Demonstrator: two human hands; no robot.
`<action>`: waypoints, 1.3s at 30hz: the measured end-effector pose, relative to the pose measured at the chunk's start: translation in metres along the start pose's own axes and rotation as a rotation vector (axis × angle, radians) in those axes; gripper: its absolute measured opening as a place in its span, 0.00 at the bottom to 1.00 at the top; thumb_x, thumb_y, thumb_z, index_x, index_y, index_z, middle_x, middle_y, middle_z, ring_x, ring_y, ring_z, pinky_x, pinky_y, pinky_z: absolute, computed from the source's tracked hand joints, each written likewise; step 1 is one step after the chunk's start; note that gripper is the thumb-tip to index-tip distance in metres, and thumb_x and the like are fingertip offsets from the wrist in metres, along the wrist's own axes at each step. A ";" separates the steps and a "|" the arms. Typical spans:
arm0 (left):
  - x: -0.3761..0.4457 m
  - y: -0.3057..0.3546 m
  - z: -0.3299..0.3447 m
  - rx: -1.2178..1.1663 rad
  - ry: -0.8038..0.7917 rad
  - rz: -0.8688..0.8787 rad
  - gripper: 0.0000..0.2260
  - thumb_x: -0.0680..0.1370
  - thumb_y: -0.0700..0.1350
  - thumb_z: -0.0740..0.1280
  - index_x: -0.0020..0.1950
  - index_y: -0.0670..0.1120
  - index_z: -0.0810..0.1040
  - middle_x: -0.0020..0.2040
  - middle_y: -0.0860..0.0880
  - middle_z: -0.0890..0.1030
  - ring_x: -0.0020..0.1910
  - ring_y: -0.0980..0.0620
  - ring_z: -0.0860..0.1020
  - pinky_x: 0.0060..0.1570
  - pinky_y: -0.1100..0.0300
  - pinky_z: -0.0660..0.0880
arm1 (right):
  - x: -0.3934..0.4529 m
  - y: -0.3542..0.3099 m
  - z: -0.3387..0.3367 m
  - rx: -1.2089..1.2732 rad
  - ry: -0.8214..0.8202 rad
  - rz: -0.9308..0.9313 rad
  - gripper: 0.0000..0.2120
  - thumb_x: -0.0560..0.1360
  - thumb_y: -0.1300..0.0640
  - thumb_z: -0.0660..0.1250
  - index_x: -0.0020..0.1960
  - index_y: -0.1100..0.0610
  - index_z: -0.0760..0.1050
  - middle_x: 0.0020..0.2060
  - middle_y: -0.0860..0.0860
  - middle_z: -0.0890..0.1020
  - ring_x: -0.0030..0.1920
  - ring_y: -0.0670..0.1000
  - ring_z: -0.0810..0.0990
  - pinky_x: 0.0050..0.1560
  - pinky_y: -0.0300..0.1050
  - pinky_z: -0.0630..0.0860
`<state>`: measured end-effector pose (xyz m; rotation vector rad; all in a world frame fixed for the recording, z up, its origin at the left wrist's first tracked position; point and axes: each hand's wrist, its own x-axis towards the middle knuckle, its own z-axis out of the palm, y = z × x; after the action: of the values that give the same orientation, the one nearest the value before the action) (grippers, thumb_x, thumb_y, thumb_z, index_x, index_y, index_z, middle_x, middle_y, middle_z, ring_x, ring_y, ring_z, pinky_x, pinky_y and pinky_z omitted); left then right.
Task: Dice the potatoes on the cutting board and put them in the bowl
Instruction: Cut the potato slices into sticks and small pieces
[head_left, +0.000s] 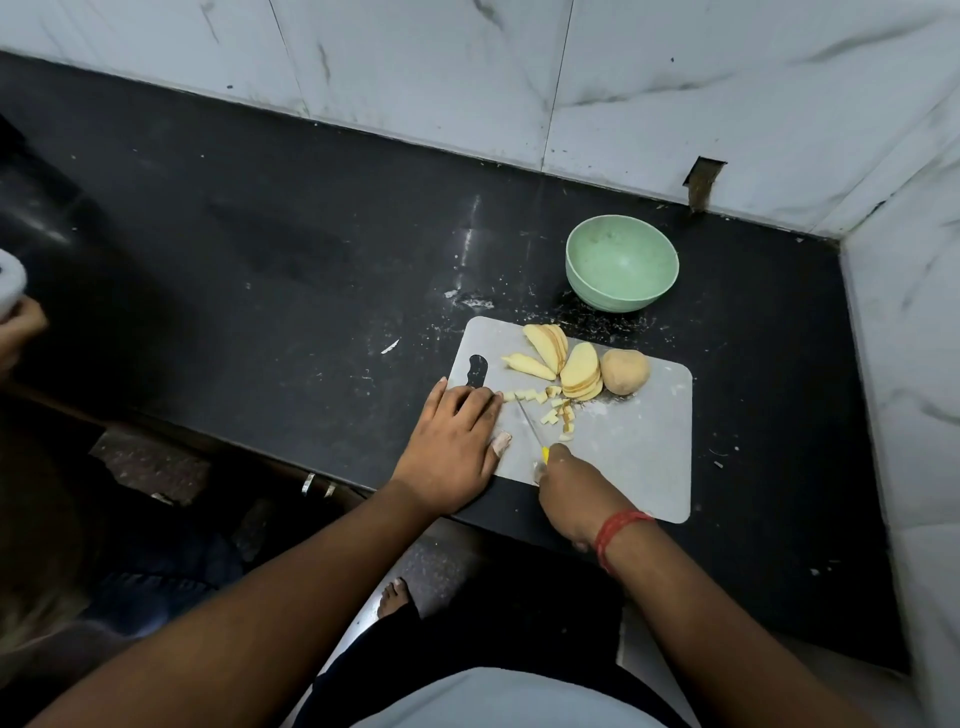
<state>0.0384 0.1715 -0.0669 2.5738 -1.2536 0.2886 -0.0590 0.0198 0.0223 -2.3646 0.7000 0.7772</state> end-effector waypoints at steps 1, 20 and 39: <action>0.000 0.000 0.000 -0.001 -0.001 -0.001 0.24 0.85 0.55 0.58 0.74 0.41 0.74 0.67 0.46 0.75 0.65 0.44 0.72 0.77 0.39 0.59 | -0.002 0.003 0.001 0.004 0.001 0.002 0.12 0.80 0.63 0.53 0.64 0.62 0.64 0.38 0.53 0.73 0.37 0.52 0.71 0.31 0.43 0.64; -0.001 0.001 -0.003 -0.020 0.041 -0.027 0.22 0.84 0.53 0.61 0.72 0.41 0.76 0.63 0.46 0.76 0.62 0.43 0.73 0.76 0.39 0.61 | 0.006 -0.013 -0.001 -0.032 0.012 -0.017 0.15 0.79 0.65 0.53 0.66 0.64 0.62 0.44 0.58 0.76 0.38 0.55 0.72 0.29 0.44 0.61; -0.003 -0.001 -0.004 -0.062 0.036 -0.057 0.21 0.84 0.53 0.62 0.70 0.40 0.76 0.62 0.45 0.76 0.61 0.43 0.73 0.77 0.40 0.60 | -0.006 -0.008 -0.001 0.009 0.052 -0.103 0.07 0.81 0.60 0.55 0.58 0.60 0.64 0.41 0.53 0.72 0.39 0.54 0.71 0.38 0.44 0.66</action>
<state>0.0369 0.1751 -0.0642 2.5353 -1.1560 0.2792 -0.0581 0.0266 0.0300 -2.3998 0.5955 0.6696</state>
